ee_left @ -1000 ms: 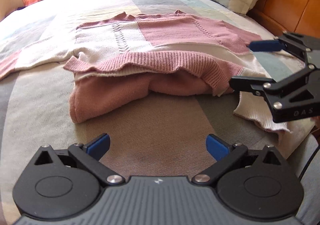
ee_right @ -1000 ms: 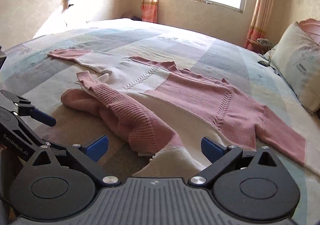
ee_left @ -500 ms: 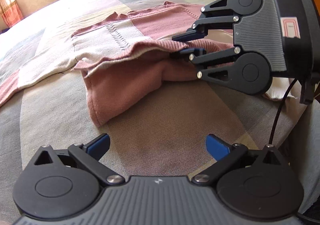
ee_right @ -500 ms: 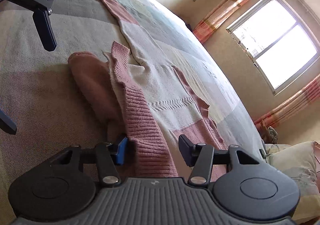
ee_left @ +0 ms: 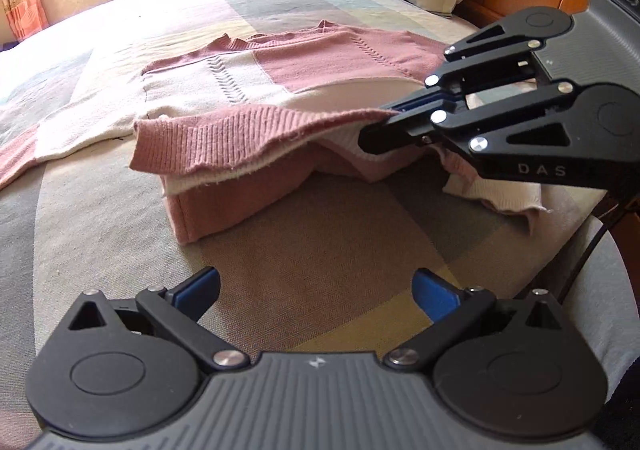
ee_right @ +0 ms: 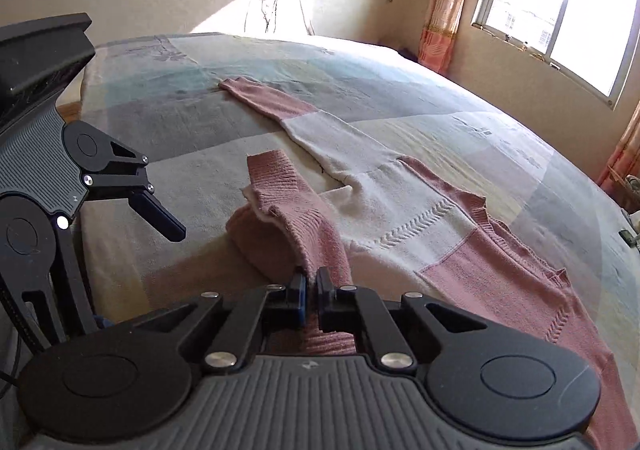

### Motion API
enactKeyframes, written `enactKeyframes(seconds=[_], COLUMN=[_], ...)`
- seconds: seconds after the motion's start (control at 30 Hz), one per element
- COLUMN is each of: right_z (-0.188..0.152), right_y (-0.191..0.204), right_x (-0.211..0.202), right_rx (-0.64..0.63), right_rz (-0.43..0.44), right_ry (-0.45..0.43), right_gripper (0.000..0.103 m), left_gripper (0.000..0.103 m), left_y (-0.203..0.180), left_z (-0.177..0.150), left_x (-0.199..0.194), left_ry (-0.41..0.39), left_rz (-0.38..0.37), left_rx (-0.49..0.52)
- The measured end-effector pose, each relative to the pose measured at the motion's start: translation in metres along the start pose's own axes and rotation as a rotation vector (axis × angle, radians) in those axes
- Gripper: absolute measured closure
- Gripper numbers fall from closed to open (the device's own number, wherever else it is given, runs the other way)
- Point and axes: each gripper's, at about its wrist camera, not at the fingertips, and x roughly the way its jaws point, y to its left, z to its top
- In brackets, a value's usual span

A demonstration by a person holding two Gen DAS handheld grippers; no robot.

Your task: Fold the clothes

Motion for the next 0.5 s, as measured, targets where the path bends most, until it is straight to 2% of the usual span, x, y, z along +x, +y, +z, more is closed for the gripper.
enactKeyframes(seconds=[0.17,0.33,0.4,0.5], right_z=[-0.01,-0.03,-0.039,-0.058], right_y=[0.012,0.021,0.02,0.005], right_x=[-0.012,-0.009,-0.015,-0.036], right_rx=[0.042,0.092,0.138,0.273], right_rz=[0.118,0.225,0.242,0.208], right_ry=[0.042,0.145,0.14,0.105], right_gripper=[0.095,0.092,0.09,0.085], left_gripper=[0.002,0.002,0.002,0.002], left_y=[-0.004,-0.013,-0.017,-0.022], left_z=[-0.005,-0.013,-0.015,-0.018], left_x=[-0.014,-0.023,-0.026,-0.028], left_ry=[-0.001,0.004,0.001,-0.006], left_rz=[0.013,0.011,0.01,-0.006], left_rx=[0.019,0.025,0.027,0.024])
